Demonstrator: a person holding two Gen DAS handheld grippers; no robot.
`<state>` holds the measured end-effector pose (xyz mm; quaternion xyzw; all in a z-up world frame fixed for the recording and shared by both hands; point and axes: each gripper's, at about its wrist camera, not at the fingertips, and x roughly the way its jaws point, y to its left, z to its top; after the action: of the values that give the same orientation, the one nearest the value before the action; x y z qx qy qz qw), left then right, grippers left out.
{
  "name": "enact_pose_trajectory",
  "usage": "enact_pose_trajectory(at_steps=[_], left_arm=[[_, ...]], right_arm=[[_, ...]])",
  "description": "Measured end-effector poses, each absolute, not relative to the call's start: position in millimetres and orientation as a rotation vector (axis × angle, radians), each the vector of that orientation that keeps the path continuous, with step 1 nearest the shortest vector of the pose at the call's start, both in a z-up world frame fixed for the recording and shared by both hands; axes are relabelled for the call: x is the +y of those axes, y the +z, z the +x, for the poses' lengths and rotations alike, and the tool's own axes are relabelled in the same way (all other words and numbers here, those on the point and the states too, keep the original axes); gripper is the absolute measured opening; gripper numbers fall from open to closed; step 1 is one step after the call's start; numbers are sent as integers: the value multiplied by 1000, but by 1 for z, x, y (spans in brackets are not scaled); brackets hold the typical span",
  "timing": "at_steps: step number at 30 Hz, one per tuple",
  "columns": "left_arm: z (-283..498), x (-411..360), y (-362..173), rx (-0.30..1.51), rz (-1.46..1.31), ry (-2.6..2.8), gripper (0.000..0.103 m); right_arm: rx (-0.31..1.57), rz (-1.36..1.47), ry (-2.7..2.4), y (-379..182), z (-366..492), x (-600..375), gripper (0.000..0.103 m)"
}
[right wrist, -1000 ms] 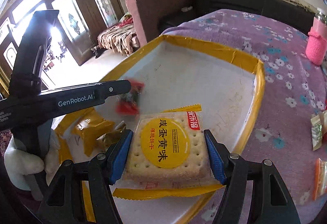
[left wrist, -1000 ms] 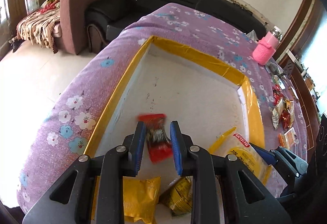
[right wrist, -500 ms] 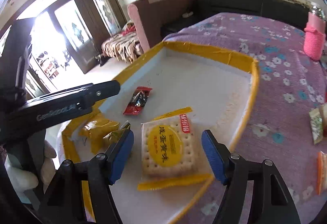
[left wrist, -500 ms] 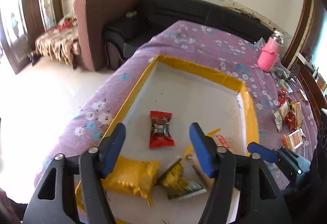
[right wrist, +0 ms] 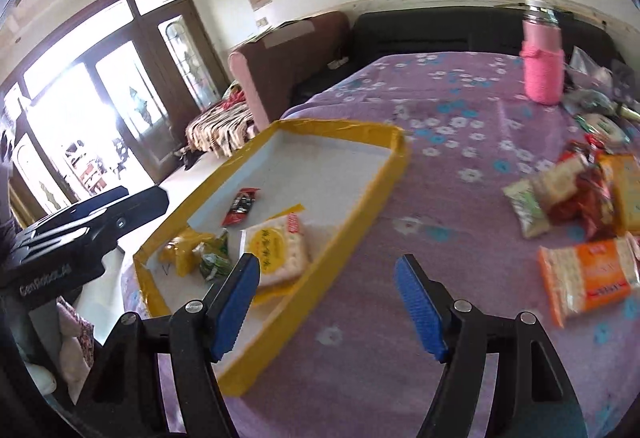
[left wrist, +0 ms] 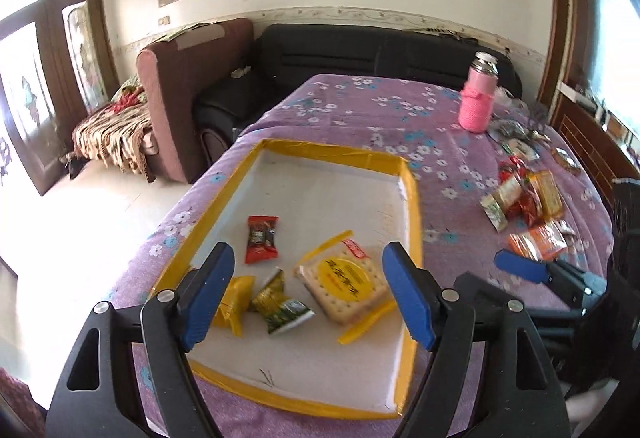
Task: Organize snacks
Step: 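Carry candy and biscuit pack into the tray and release both tools, then move the right tool to the orange cracker pack and grasp it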
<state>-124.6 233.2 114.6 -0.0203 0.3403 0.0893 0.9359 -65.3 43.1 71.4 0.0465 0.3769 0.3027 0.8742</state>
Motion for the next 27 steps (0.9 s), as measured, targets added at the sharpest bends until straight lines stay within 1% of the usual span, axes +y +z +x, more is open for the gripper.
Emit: enact_pose_trajectory(at_steps=[10, 15, 21, 23, 27], left_arm=[[-124, 196, 110, 723, 5, 125, 77], [-119, 163, 103, 766, 4, 3, 77], [-100, 102, 78, 873, -21, -203, 77], [-86, 82, 65, 906, -21, -224, 77], [-60, 57, 43, 951, -11, -214, 77]], right_arm=[[778, 193, 512, 67, -63, -36, 73], [767, 218, 431, 67, -58, -82, 74], [756, 296, 266, 65, -47, -161, 74], [762, 339, 209, 61, -44, -187, 76], [773, 388, 148, 56, -34, -214, 76]])
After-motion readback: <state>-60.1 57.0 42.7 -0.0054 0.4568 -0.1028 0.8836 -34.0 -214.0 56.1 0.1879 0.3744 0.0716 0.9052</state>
